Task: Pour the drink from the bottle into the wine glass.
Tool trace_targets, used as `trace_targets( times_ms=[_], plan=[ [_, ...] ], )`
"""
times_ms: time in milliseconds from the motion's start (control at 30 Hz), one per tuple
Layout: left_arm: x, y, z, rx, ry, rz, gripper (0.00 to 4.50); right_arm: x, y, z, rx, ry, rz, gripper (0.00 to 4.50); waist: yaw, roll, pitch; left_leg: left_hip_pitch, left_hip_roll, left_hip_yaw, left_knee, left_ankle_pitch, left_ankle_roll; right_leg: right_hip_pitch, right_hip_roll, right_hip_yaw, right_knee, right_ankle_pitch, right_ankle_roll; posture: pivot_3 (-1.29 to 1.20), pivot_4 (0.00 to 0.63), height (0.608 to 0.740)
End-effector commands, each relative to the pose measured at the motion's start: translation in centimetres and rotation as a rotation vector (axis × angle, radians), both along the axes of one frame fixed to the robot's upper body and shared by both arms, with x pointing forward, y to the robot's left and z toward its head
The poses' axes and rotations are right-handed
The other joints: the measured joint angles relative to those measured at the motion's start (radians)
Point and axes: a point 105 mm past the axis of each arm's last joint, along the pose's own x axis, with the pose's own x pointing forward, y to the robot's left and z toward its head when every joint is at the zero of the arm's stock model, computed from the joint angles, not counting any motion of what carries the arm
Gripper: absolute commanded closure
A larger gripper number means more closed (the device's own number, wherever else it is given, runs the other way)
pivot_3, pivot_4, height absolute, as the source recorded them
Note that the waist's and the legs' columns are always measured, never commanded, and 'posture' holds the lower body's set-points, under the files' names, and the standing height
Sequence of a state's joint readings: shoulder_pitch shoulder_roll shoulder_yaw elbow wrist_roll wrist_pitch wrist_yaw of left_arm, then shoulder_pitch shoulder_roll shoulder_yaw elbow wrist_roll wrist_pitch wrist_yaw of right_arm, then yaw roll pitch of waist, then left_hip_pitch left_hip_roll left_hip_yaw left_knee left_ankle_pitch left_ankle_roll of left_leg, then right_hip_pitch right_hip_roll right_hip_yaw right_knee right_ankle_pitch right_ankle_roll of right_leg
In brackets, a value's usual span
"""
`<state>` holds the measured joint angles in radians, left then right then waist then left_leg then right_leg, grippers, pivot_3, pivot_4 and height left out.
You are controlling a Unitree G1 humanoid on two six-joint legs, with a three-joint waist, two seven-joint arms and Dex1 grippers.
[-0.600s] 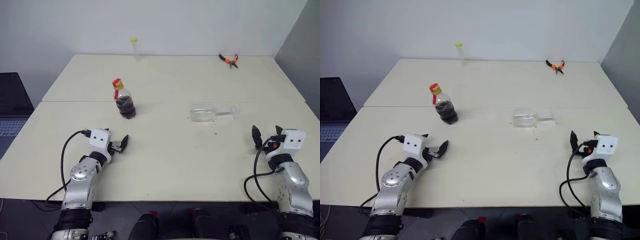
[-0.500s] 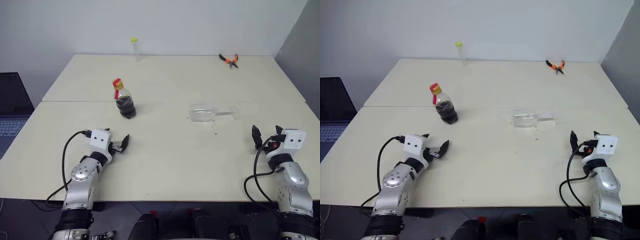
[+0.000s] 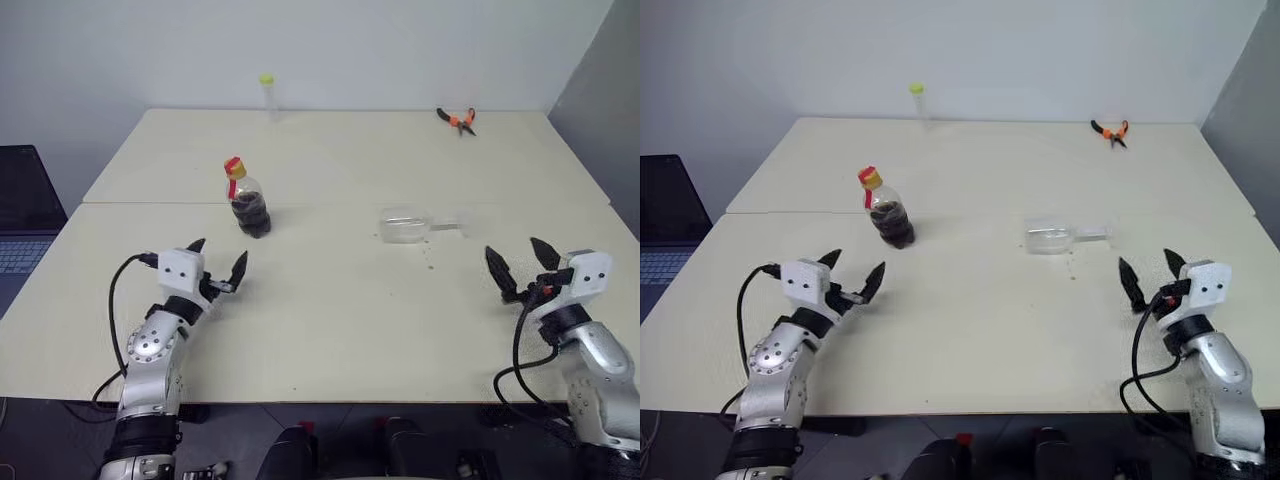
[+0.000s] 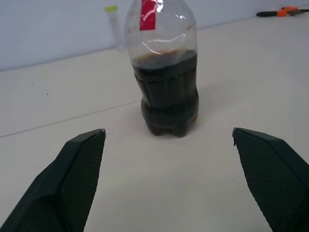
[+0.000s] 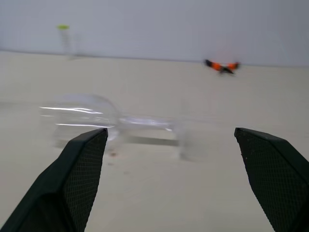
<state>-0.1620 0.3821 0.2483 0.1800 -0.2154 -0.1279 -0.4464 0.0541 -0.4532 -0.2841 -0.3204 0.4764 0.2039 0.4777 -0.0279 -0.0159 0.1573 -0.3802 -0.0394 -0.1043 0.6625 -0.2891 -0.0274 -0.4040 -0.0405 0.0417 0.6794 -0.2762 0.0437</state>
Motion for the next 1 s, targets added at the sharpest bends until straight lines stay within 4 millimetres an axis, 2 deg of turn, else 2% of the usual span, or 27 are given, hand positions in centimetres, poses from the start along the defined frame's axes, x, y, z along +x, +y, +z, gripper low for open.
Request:
trace_targets(
  times_ms=[33,167,367,800,1000],
  plan=[
    [0.2,1.2,1.5,-0.016,-0.054,0.031,0.04,-2.6,4.7,1.4,-0.016,0.04,0.296,0.0,0.0,0.0,0.0,0.0,0.0,-0.001,0.0,0.0,0.0,0.0,0.0,0.0,0.0,0.0,0.0,0.0,0.15,0.74],
    [1.0,0.6,1.9,-0.019,-0.055,0.015,0.04,-4.7,7.9,2.1,-0.055,0.096,0.502,0.0,0.001,-0.001,0.0,0.0,0.0,-0.001,0.0,0.0,0.0,0.001,0.0,-0.001,0.0,0.0,0.0,0.0,0.15,0.74],
    [2.9,-0.5,2.5,0.002,-0.049,-0.028,0.04,-4.5,9.7,3.3,-0.065,0.059,0.558,0.0,0.002,-0.002,0.0,0.0,-0.001,-0.002,0.001,0.0,0.0,0.001,0.002,-0.002,0.0,0.0,0.0,0.0,0.15,0.74],
    [7.3,-1.6,2.4,0.0,0.031,-0.05,0.04,-3.6,9.7,3.5,-0.056,0.023,0.54,0.0,0.002,-0.002,0.0,-0.001,-0.001,-0.002,0.001,0.0,0.0,0.0,0.002,-0.003,0.0,0.0,0.0,0.0,0.15,0.74],
    [9.4,-2.9,3.0,-0.013,0.046,-0.088,0.04,-3.0,9.7,3.9,-0.073,0.0,0.536,0.0,0.002,-0.003,0.001,-0.001,-0.002,-0.002,0.001,0.0,0.0,0.0,0.002,-0.003,0.0,0.0,0.0,0.0,0.15,0.74]
  ],
)
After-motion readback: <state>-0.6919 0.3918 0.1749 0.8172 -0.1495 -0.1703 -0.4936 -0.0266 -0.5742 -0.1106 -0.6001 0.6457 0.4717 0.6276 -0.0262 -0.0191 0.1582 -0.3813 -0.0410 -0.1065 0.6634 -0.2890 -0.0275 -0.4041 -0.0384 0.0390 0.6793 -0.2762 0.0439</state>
